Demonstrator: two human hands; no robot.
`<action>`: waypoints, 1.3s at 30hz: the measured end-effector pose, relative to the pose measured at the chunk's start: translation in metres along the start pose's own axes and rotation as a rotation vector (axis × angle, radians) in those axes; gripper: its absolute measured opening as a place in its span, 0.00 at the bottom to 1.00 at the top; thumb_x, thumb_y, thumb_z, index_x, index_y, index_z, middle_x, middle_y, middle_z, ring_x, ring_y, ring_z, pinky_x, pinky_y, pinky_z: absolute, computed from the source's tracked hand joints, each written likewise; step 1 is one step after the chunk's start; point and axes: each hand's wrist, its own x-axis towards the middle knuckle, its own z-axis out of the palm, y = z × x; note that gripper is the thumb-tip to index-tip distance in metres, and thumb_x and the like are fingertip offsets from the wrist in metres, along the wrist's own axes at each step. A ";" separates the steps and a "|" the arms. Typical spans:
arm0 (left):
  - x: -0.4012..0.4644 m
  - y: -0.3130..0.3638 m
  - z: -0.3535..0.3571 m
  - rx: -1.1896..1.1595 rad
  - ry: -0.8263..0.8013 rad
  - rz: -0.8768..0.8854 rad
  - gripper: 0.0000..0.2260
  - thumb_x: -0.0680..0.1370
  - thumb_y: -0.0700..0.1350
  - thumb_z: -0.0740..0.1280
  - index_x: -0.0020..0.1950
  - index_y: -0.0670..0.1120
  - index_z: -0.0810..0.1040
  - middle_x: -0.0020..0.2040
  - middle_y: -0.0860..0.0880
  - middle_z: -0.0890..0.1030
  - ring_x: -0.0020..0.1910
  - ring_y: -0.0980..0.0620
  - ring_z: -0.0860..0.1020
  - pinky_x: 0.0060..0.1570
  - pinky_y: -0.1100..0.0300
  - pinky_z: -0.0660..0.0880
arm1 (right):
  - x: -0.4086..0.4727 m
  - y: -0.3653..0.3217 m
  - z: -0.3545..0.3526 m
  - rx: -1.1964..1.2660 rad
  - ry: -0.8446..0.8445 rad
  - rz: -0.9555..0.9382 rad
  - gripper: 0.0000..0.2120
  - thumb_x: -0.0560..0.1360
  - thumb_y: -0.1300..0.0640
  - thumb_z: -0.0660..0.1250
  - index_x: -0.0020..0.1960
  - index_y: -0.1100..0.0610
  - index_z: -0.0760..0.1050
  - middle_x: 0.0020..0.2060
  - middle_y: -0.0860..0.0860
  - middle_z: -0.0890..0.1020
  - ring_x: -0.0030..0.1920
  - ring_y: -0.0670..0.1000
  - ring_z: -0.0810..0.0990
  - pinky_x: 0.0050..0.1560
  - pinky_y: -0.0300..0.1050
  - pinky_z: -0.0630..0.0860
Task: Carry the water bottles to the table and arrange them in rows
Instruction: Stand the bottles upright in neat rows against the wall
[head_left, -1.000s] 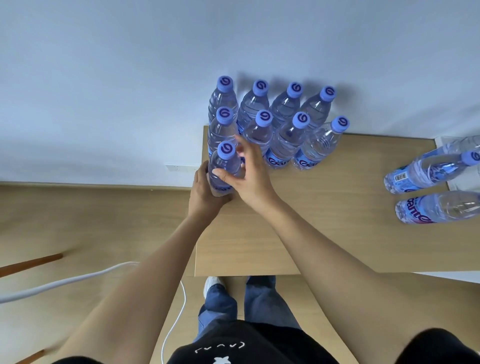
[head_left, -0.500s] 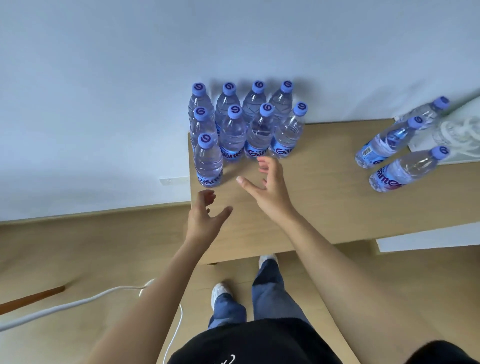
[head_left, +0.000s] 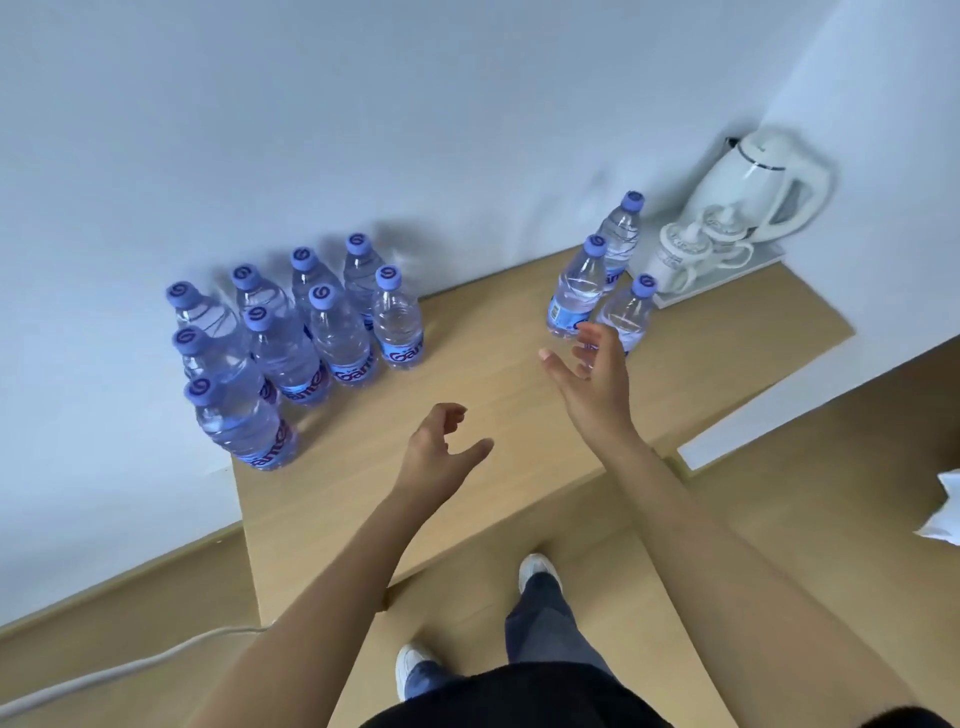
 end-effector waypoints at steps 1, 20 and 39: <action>0.007 0.009 0.013 0.009 -0.018 0.007 0.21 0.73 0.46 0.75 0.62 0.45 0.73 0.58 0.52 0.77 0.59 0.53 0.74 0.57 0.56 0.72 | 0.008 0.002 -0.011 0.002 0.038 -0.003 0.23 0.75 0.56 0.73 0.66 0.57 0.68 0.61 0.49 0.72 0.59 0.49 0.74 0.63 0.47 0.73; 0.112 0.091 0.179 0.078 -0.058 -0.036 0.29 0.73 0.46 0.75 0.70 0.44 0.68 0.65 0.49 0.74 0.62 0.52 0.73 0.58 0.60 0.70 | 0.164 0.068 -0.107 -0.065 -0.262 0.047 0.25 0.69 0.53 0.79 0.60 0.48 0.71 0.58 0.45 0.75 0.61 0.47 0.73 0.58 0.38 0.68; 0.124 0.100 0.194 -0.007 0.051 0.143 0.45 0.61 0.44 0.84 0.72 0.41 0.66 0.66 0.46 0.74 0.66 0.46 0.73 0.63 0.47 0.72 | 0.171 0.032 -0.088 -0.222 -0.239 0.081 0.19 0.66 0.39 0.76 0.41 0.55 0.80 0.35 0.48 0.84 0.41 0.49 0.82 0.45 0.47 0.78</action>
